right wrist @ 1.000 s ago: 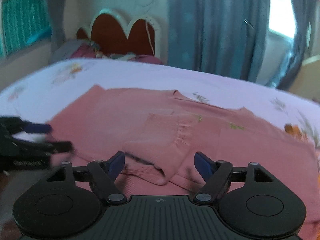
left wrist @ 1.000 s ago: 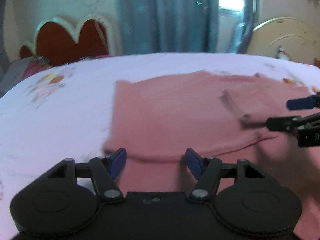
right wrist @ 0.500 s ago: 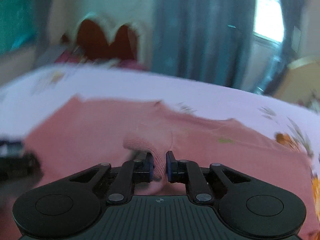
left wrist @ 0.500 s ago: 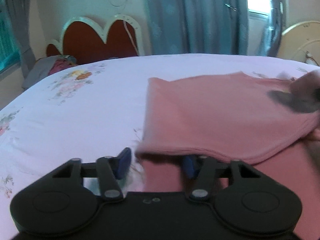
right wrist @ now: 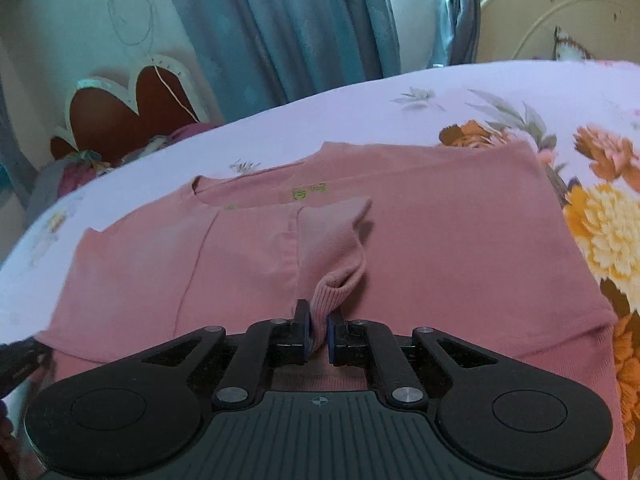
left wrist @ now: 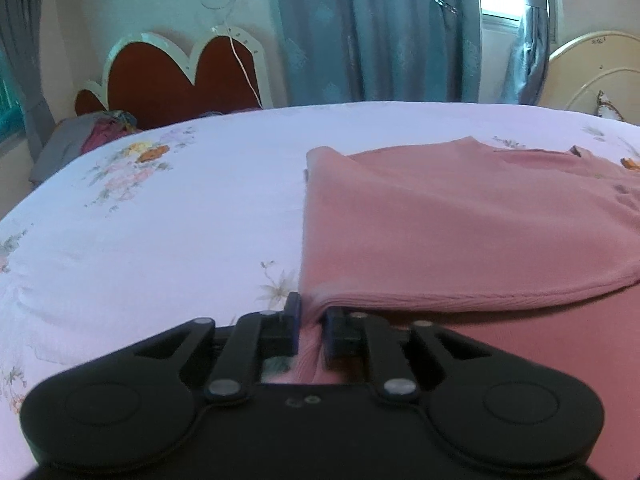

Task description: Fold small clothes

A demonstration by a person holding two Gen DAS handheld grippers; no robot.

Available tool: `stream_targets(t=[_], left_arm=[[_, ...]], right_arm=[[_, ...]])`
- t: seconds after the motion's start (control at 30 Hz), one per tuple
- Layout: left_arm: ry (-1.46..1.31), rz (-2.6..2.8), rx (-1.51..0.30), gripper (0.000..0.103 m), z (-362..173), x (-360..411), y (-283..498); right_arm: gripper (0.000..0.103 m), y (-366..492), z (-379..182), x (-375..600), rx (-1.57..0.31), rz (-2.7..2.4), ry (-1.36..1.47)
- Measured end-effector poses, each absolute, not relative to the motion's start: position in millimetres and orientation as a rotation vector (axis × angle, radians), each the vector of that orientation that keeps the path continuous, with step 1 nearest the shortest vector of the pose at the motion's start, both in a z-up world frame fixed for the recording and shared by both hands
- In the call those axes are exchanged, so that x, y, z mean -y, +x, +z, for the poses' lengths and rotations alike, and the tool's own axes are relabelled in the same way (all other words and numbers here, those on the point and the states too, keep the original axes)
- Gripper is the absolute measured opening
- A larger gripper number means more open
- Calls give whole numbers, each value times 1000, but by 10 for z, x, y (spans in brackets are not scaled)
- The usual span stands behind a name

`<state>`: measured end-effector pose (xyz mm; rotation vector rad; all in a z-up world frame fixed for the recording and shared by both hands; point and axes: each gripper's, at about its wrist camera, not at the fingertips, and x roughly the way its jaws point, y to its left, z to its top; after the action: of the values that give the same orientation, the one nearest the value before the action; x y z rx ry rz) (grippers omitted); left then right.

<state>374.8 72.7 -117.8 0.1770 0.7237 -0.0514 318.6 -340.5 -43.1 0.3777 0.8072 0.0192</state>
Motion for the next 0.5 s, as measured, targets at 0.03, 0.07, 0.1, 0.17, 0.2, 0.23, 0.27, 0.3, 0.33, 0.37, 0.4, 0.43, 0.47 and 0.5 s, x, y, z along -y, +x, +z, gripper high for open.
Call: stream_targets(t=[0.03, 0.07, 0.1, 0.17, 0.2, 0.23, 0.27, 0.3, 0.33, 0.37, 0.4, 0.43, 0.47, 0.5], left_arm=[[167, -65, -740, 22, -1152, -754, 3730], [156, -73, -750, 25, -1129, -785, 3707], [145, -83, -756, 25, -1097, -815, 3670], [129, -94, -760, 25, -1051, -864, 3626], [119, -94, -759, 25, -1020, -881, 3607], [104, -95, -754, 25, -982, -894, 3596], [87, -95, -749, 25, -944, -896, 3592], [69, -94, -745, 25, -912, -899, 3608], [52, -95, -742, 25, -879, -884, 3641], [41, -97, -739, 25, -859, -862, 3683], [35, -98, -735, 25, -847, -835, 3733], [31, -98, -731, 25, -844, -794, 3795], [30, -98, -731, 25, -854, -755, 3859], [31, -98, -731, 25, -875, -716, 3939]], right_arm=[[44, 3173, -387, 3432, -791, 9, 386], [56, 3147, -343, 3465, -771, 3, 397], [56, 3162, -321, 3500, -753, -2, 402], [56, 3226, -274, 3543, -745, -2, 397], [56, 3277, -282, 3548, -750, -2, 392], [56, 3323, -299, 3544, -756, -2, 390], [56, 3373, -322, 3543, -761, -4, 390], [56, 3437, -354, 3543, -767, -4, 394], [56, 3494, -391, 3548, -776, -6, 399], [56, 3569, -433, 3543, -789, -13, 406], [56, 3613, -473, 3543, -795, -15, 414], [56, 3663, -500, 3538, -796, -18, 420], [56, 3706, -525, 3521, -799, -22, 421], [56, 3733, -536, 3500, -801, -18, 423]])
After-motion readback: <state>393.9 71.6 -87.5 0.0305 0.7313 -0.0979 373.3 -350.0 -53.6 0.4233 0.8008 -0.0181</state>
